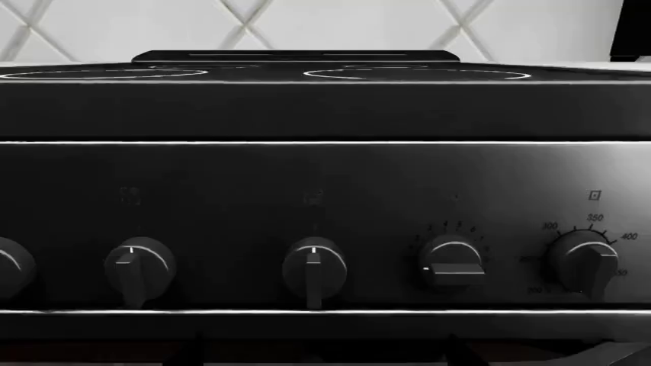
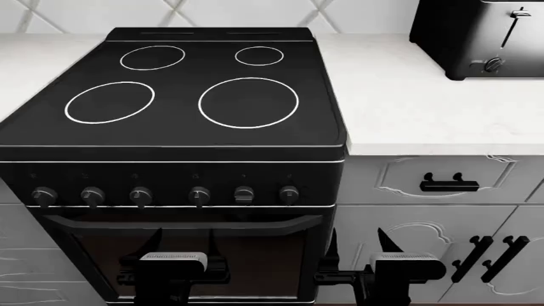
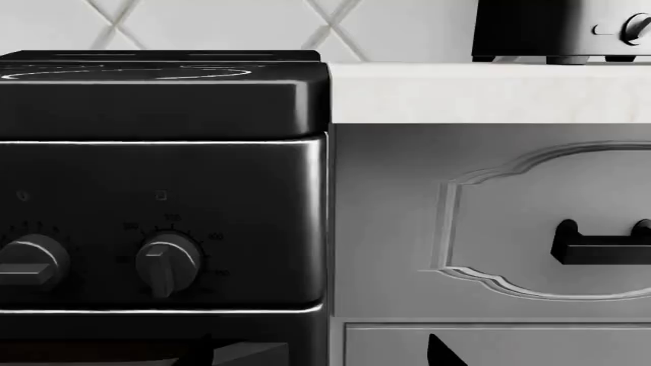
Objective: Open the microwave door
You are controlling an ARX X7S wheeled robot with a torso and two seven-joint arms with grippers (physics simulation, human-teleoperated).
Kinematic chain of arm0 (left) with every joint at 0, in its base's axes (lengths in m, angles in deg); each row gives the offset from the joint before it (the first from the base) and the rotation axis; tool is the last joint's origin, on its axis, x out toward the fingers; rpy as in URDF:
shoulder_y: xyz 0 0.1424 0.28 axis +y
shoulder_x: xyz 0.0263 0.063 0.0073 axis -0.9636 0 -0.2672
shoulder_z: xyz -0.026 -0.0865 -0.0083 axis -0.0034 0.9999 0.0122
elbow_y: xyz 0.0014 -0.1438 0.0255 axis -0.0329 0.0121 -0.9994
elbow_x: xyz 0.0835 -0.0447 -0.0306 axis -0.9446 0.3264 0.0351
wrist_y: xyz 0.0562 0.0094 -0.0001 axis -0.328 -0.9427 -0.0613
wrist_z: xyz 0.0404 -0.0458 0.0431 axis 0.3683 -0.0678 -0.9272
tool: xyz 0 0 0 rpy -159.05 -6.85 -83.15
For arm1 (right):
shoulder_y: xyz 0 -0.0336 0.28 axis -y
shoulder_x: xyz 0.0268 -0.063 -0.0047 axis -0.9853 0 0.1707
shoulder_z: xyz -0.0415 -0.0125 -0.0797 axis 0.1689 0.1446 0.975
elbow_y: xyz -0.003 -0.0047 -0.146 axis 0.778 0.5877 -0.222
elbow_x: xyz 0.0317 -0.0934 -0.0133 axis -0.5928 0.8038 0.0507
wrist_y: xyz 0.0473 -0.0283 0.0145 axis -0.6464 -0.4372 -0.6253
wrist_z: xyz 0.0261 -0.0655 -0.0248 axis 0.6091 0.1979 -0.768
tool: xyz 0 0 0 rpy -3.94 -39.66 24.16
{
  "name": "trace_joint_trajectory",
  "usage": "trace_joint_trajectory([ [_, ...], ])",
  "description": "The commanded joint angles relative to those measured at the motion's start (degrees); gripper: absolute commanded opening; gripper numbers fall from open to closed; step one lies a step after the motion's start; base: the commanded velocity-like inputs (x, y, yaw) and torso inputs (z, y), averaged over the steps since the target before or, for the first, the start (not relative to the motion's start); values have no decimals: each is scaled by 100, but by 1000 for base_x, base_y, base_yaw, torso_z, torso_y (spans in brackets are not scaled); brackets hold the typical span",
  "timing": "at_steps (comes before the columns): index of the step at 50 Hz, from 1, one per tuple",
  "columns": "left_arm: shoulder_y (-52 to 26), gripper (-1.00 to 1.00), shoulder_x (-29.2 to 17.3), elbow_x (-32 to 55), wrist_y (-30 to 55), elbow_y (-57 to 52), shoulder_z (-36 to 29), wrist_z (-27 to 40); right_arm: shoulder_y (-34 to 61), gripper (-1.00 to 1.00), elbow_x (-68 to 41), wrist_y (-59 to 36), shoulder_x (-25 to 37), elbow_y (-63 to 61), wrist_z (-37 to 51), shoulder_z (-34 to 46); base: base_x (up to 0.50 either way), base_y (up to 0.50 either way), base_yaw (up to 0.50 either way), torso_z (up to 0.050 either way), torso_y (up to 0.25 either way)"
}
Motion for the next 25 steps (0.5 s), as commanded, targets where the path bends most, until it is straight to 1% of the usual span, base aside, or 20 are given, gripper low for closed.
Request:
trace_joint_trajectory([
  [1,-1,100,-91,167,42,-20,-71,74,3,100,-83,-1,88,-4,117,116,0,0,0,0,0],
  [5,43,100,-172,449,265,-313,-76,148,-57,100,-154,-114,167,-226,266,219,0,0,0,0,0],
  [7,71,100,-206,631,589,-665,-53,180,-84,100,-203,-313,226,-466,282,252,0,0,0,30,0],
  [8,82,100,-224,699,868,-963,-42,239,-107,100,-33,-461,289,-715,341,334,0,0,0,50,0],
  [12,-123,100,-364,862,2421,-2351,-102,480,-29,100,-20,-1565,401,-2023,333,384,0,0,0,50,0],
  [15,-541,100,-472,1069,3746,-3363,-103,639,194,100,-269,-2581,419,-2959,287,286,0,0,0,50,0],
  [18,-1043,100,-514,1321,4902,-4144,-28,789,548,100,-661,-3527,407,-3676,274,53,0,0,0,50,0],
  [20,-1476,100,-498,1531,5730,-4542,113,900,870,100,-883,-4203,434,-4112,299,-109,0,0,0,50,0],
  [25,-2947,100,-383,2091,8005,-5142,823,1037,1875,100,-1340,-5936,623,-5063,344,-523,0,0,0,50,0],
])
